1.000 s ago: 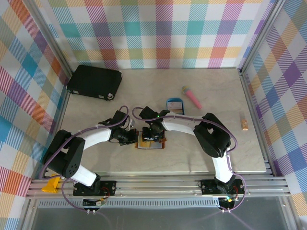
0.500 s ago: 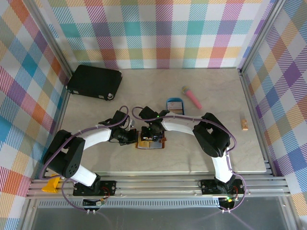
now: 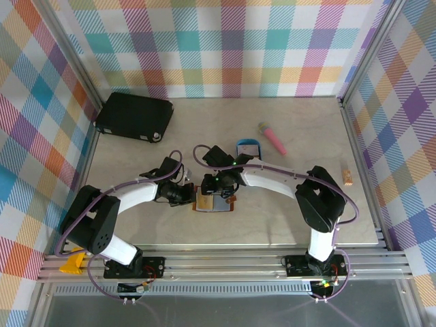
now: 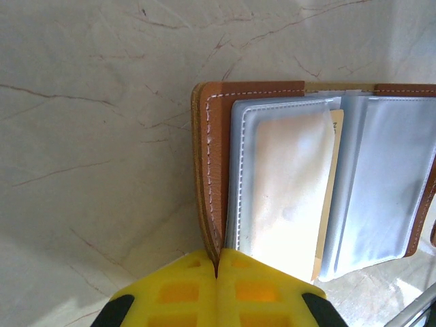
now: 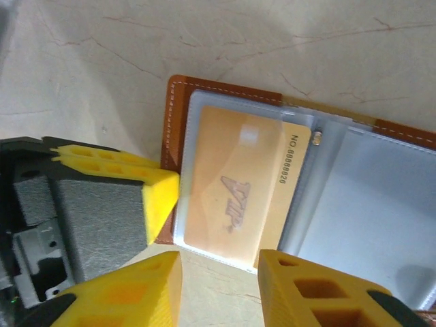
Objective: Put the credit cards into the card holder
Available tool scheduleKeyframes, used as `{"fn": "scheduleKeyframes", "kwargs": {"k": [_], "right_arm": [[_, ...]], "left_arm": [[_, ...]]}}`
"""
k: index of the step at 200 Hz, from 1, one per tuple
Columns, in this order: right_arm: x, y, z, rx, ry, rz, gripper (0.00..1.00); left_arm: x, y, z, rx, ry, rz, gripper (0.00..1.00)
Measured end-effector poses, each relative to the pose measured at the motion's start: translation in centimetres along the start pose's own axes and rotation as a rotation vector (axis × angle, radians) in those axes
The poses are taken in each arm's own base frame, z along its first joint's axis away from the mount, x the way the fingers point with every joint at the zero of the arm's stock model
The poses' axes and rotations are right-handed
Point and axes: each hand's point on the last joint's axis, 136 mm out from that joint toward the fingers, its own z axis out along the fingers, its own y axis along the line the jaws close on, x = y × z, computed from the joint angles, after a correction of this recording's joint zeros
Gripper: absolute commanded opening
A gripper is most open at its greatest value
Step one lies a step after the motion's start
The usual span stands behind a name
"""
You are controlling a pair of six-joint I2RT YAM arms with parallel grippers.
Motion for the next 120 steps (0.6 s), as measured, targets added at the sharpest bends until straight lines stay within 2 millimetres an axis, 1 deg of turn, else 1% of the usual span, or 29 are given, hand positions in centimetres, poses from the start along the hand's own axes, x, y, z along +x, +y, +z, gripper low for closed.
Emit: {"fn": "scheduleKeyframes", "kwargs": {"k": [21,45,81,90,107,120], "right_arm": [[0.4,-0.6,0.6,0.022,0.024,0.005,0.40],[0.8,-1.3,2.0,0.050,0.056,0.022,0.42],[0.8,-1.5,3.0,0.070,0.080,0.042,0.42],[0.8,-1.4,3.0,0.070,0.080,0.043,0.41],[0.7,-1.4,3.1,0.071,0.080,0.044,0.40],[0.8,-1.5,3.0,0.072,0.081,0.045,0.40]], "left_arm": [[0.0,0.0,0.0,0.000,0.000,0.000,0.00],[0.0,0.0,0.0,0.000,0.000,0.000,0.00],[0.0,0.0,0.0,0.000,0.000,0.000,0.01],[0.0,0.0,0.0,0.000,0.000,0.000,0.04],[-0.1,-0.1,-0.2,0.001,-0.007,0.000,0.22],[-0.2,-0.2,-0.6,-0.003,-0.017,0.004,0.34]]}}
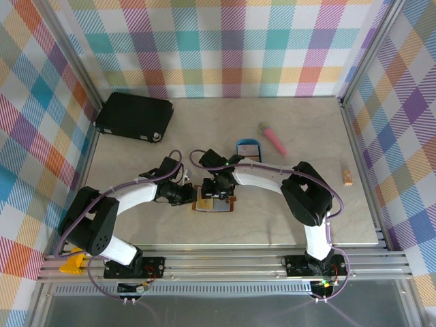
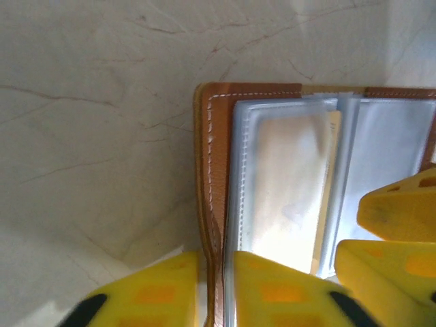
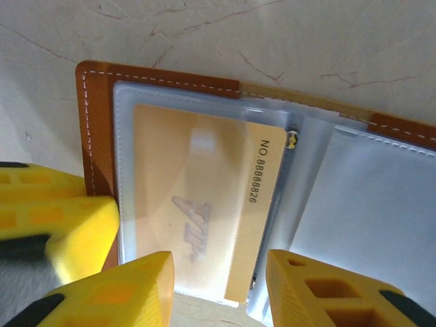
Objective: Put the credit cards into the card holder
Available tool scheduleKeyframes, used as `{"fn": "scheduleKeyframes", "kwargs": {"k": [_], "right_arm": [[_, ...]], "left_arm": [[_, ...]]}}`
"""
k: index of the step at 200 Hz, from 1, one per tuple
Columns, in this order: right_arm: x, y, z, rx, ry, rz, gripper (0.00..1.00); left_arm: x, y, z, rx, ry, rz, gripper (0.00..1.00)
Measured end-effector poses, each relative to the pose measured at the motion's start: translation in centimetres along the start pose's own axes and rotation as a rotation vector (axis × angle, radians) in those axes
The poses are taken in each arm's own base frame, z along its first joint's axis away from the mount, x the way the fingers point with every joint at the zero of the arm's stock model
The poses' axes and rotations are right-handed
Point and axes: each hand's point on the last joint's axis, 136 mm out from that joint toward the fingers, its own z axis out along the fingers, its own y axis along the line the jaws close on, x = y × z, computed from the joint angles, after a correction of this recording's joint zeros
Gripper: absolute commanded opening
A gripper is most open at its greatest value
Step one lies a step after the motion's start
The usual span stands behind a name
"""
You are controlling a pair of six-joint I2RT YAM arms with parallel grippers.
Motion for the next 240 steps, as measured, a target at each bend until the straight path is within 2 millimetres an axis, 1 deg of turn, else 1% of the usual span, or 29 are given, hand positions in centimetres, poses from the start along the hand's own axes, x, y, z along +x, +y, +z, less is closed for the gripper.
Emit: {"fn": "scheduleKeyframes", "kwargs": {"k": [11,32,59,95,115,130,154,176,207,240], "right_arm": [[0.0,0.0,0.0,0.001,0.001,0.001,0.40],[0.1,-0.1,0.0,0.004,0.003,0.001,0.40],[0.0,-0.1,-0.1,0.007,0.001,0.003,0.40],[-0.1,-0.1,-0.1,0.007,-0.004,0.010,0.41],[-0.1,-0.1,-0.1,0.007,-0.004,0.020,0.41],[-0.1,-0.1,0.0,0.008,-0.003,0.024,0.41],[0.0,-0.2,0.2,0.011,0.001,0.027,0.41],[-0.1,-0.2,0.4,0.014,0.003,0.028,0.41],[-0.5,0.1,0.6,0.012,0.001,0.027,0.41],[-0.7,0.2,0.7,0.016,-0.002,0.027,0.41]], "left_arm": [[-0.1,-0.2,-0.5,0.002,-0.012,0.007,0.40],[-0.3,-0.7,-1.5,0.008,-0.036,0.017,0.48],[-0.3,-1.1,-2.5,0.001,-0.041,0.013,0.49],[-1.4,-1.8,-4.2,-0.014,-0.055,0.015,0.39],[-2.2,-2.3,-5.1,0.001,-0.063,0.004,0.38],[-2.4,-2.4,-5.4,0.011,-0.056,-0.008,0.38],[-2.4,-2.8,-5.6,0.037,-0.040,-0.027,0.31],[-2.2,-3.0,-5.4,0.063,-0.015,-0.057,0.24],[-2.2,-2.9,-4.0,0.082,0.022,-0.104,0.12],[-2.2,-2.6,-3.1,0.083,0.042,-0.126,0.07]]}}
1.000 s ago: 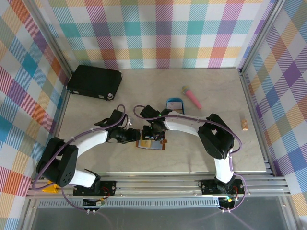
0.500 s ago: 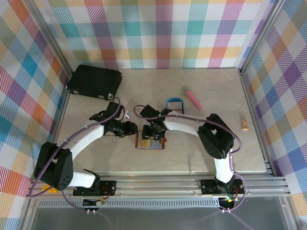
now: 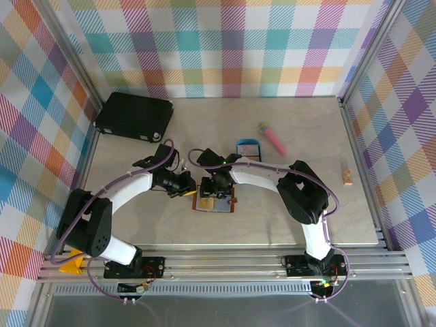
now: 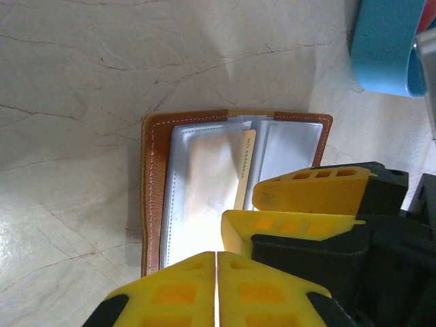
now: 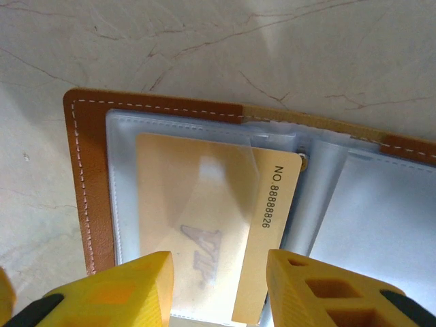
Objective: Put the credit cards into the card holder
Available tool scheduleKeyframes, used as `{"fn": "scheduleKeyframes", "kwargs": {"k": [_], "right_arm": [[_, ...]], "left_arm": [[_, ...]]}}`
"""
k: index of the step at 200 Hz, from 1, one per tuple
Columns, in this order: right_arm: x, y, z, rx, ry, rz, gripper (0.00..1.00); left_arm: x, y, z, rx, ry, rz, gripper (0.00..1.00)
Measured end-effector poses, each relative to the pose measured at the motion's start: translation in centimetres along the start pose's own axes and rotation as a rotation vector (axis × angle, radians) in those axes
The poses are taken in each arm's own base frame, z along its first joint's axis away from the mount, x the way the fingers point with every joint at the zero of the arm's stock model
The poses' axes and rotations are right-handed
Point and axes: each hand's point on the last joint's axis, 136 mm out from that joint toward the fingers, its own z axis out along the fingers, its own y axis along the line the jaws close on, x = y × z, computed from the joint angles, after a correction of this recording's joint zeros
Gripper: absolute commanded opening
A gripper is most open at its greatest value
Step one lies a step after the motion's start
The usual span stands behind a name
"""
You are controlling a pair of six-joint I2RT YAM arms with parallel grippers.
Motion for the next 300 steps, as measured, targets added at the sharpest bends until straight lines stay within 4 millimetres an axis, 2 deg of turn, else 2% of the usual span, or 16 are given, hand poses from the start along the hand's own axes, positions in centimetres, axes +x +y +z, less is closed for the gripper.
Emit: {"fn": "scheduleKeyframes", "kwargs": {"k": [57,141,248,300], "right_arm": [[0.1,-0.4,0.5,0.018,0.008,0.004,0.41],[0.0,-0.4,0.7,0.025,0.014,0.006,0.41],[-0.1,-0.3,1.3,0.043,0.025,0.003,0.41],[0.0,-0.1,1.2,0.054,0.027,-0.006,0.36]], "left_arm": [[0.1,0.9,1.3,-0.019,0.031,-0.045,0.01],[0.8,3.0,3.2,-0.073,0.092,-0.107,0.00],[1.2,4.1,4.1,-0.106,0.117,-0.130,0.00],[1.2,4.2,4.1,-0.103,0.122,-0.135,0.00]]}}
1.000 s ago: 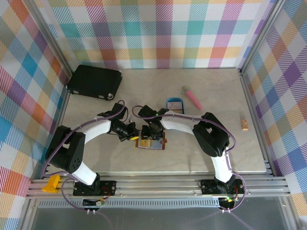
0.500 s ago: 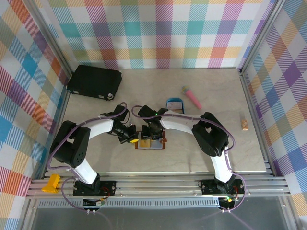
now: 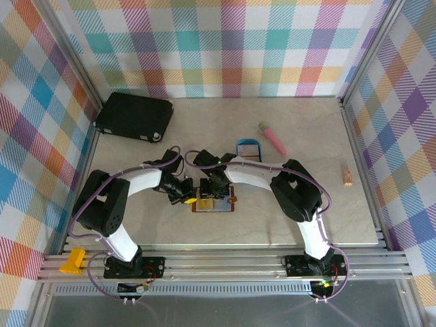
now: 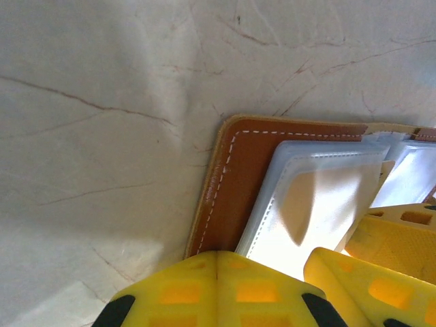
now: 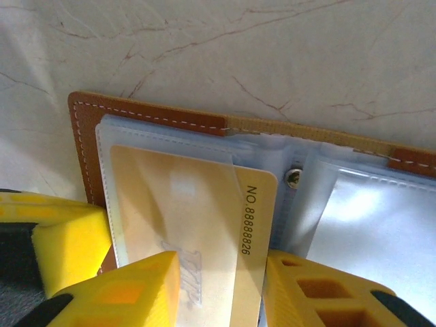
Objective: Put the credit cards into the card holder
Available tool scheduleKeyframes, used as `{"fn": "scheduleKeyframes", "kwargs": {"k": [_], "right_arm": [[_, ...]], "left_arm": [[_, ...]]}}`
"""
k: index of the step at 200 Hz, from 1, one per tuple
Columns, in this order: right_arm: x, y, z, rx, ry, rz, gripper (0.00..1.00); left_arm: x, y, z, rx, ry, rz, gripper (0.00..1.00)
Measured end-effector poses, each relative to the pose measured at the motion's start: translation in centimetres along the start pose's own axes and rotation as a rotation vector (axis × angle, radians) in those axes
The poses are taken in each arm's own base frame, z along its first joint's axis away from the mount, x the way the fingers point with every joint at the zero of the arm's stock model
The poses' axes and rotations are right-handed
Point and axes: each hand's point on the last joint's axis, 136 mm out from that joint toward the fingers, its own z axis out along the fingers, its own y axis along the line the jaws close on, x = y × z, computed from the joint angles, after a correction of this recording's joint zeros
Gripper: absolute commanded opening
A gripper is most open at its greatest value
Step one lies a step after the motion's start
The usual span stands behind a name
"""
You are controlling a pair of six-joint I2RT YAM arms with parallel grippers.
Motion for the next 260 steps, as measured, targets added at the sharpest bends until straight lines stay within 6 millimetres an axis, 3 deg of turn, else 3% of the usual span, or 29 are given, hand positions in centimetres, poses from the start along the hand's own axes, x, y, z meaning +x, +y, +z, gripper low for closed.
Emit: {"fn": "scheduleKeyframes", "kwargs": {"k": [102,148,174,221,260], "right_arm": [[0.0,0.5,0.4,0.008,0.013,-0.018,0.35],[0.0,0.6,0.2,0.003,0.006,-0.024,0.41],[0.0,0.7,-1.1,-0.014,-0.012,-0.030,0.43],[-1.1,0.9,-5.1,-0.058,-0.094,-0.053,0.43],[-2.1,-1.2,-5.3,-0.005,-0.115,-0.164,0.43]], "left_arm": [[0.0,0.0,0.0,0.004,0.003,-0.004,0.00],[0.0,0.0,0.0,0.005,0.003,-0.003,0.00],[0.0,0.0,0.0,0.003,0.003,0.000,0.00],[-0.1,0.1,-0.1,0.001,0.004,0.010,0.00],[-0.1,0.2,-0.2,-0.005,0.004,0.012,0.00]]}}
